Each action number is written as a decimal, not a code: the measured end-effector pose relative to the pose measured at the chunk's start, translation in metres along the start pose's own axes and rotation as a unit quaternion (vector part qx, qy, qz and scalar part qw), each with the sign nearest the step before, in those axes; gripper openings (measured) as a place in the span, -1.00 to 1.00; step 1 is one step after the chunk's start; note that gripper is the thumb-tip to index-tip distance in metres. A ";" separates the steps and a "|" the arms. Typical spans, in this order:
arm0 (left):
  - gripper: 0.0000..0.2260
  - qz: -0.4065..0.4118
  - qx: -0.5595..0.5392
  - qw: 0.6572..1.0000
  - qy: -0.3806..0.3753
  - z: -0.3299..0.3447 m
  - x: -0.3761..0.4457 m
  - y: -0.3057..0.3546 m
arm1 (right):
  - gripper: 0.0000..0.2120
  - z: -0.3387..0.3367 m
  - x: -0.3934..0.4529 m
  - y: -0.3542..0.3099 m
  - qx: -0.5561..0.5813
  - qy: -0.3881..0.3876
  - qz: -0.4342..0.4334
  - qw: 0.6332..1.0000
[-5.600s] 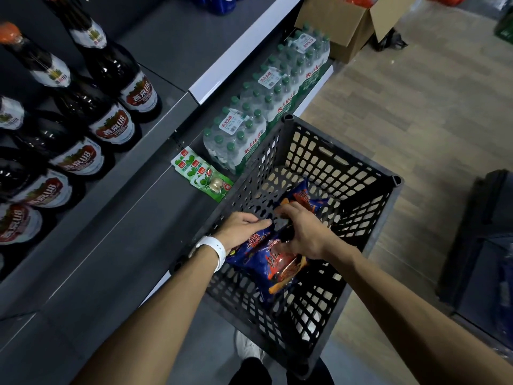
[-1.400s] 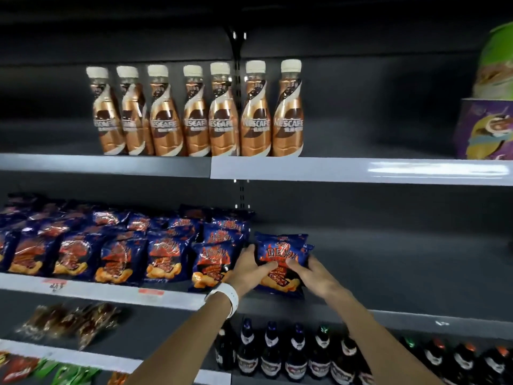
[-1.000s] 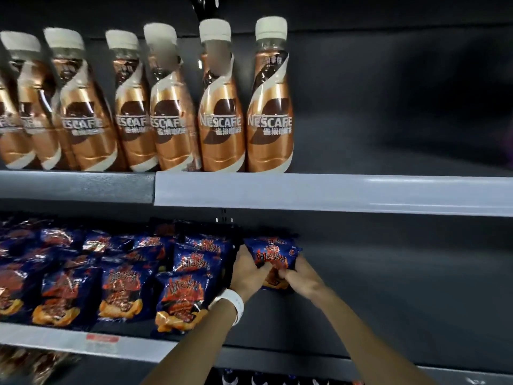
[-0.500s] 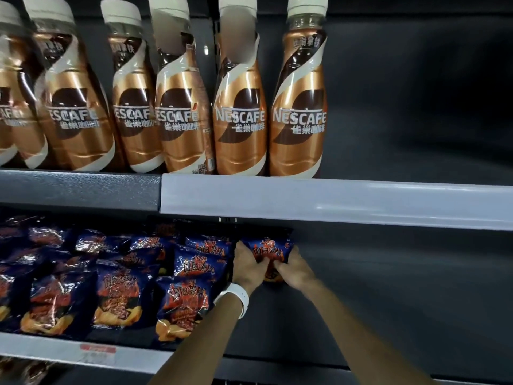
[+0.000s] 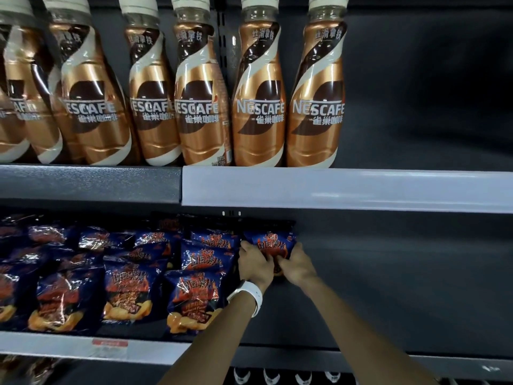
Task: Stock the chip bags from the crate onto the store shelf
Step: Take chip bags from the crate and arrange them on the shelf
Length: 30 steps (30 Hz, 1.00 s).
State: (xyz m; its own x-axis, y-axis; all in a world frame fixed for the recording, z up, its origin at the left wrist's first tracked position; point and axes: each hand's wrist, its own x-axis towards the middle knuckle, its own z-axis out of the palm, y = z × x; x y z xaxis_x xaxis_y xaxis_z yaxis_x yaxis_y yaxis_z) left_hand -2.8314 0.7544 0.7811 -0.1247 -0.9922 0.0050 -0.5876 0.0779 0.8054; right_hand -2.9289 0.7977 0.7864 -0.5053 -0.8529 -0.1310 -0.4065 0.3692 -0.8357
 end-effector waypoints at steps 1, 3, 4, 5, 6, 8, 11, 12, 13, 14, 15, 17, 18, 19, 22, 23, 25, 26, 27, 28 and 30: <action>-0.42 0.000 -0.001 1.000 0.004 0.001 -0.003 -0.001 | -0.67 0.001 -0.001 0.000 -0.003 0.001 0.001 1.000; -0.31 0.010 -0.006 1.000 0.009 0.003 -0.009 -0.001 | -0.67 0.002 -0.003 0.002 -0.008 0.002 0.004 1.000; -0.27 0.019 -0.006 1.000 0.009 0.004 -0.013 0.000 | -0.68 0.002 -0.004 0.003 -0.008 0.001 0.005 1.000; -0.26 0.028 -0.004 1.000 0.009 0.004 -0.016 0.000 | -0.69 0.003 -0.005 0.003 -0.010 0.002 0.006 1.000; -0.27 0.036 -0.001 0.999 0.009 0.004 -0.020 0.000 | -0.69 0.003 -0.006 0.003 -0.012 0.004 0.007 1.000; -0.27 0.049 0.005 0.999 0.010 0.005 -0.026 0.000 | -0.68 0.004 -0.007 0.003 -0.017 0.009 0.010 1.000; -0.28 0.072 0.013 0.997 0.013 0.005 -0.033 -0.002 | -0.69 0.005 -0.010 0.003 -0.027 0.022 0.018 0.999; -0.28 0.078 0.015 0.997 0.011 0.005 -0.034 -0.002 | -0.70 0.006 -0.011 0.003 -0.026 0.028 0.023 0.999; -0.29 0.084 0.018 0.996 0.007 0.006 -0.035 -0.002 | -0.75 0.006 -0.012 0.002 -0.026 0.036 0.027 0.999; -0.30 0.090 0.022 0.996 0.004 0.006 -0.036 -0.002 | -0.81 0.006 -0.013 0.002 -0.028 0.044 0.032 0.998; -0.31 0.096 0.027 0.995 0.001 0.005 -0.038 -0.003 | -0.86 0.006 -0.014 0.001 -0.031 0.050 0.040 0.997; -0.33 0.102 0.032 0.994 -0.008 0.003 -0.041 -0.003 | -0.77 0.007 -0.017 0.000 -0.031 0.058 0.049 0.997; -0.34 0.104 0.033 0.994 -0.015 0.002 -0.041 -0.004 | -0.69 0.008 -0.019 0.000 -0.027 0.062 0.052 0.996; -0.35 0.106 0.033 0.994 -0.021 0.000 -0.042 -0.004 | -0.62 0.009 -0.020 -0.001 -0.026 0.062 0.053 0.996; -0.38 0.115 0.028 0.992 -0.040 -0.007 -0.045 -0.004 | -0.53 0.009 -0.028 -0.004 -0.039 0.051 0.041 0.997; -0.39 0.117 0.028 0.992 -0.043 -0.010 -0.047 -0.003 | -0.51 0.009 -0.031 -0.006 -0.042 0.049 0.040 0.997; -0.40 0.118 0.024 0.991 -0.053 -0.016 -0.050 -0.003 | -0.53 0.009 -0.037 -0.007 -0.041 0.054 0.039 0.997; -0.41 0.118 0.020 0.991 -0.057 -0.018 -0.051 -0.003 | -0.55 0.010 -0.039 -0.007 -0.037 0.059 0.034 0.997; -0.42 0.119 0.015 0.991 -0.060 -0.021 -0.052 -0.003 | -0.58 0.010 -0.042 -0.008 -0.030 0.062 0.028 0.997; -0.43 0.120 0.011 0.991 -0.063 -0.024 -0.054 -0.003 | -0.58 0.010 -0.046 -0.009 -0.022 0.066 0.021 0.997; -0.47 0.123 0.007 0.990 -0.066 -0.030 -0.058 -0.003 | -0.58 0.010 -0.054 -0.011 -0.011 0.075 0.010 0.997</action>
State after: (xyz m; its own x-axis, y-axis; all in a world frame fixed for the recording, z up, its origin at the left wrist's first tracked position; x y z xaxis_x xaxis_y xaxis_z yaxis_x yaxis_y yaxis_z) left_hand -2.7983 0.8090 0.7961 -0.3685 -0.9217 0.1212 -0.5367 0.3174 0.7818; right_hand -2.8899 0.8359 0.7973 -0.6213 -0.7809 -0.0655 -0.4105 0.3955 -0.8216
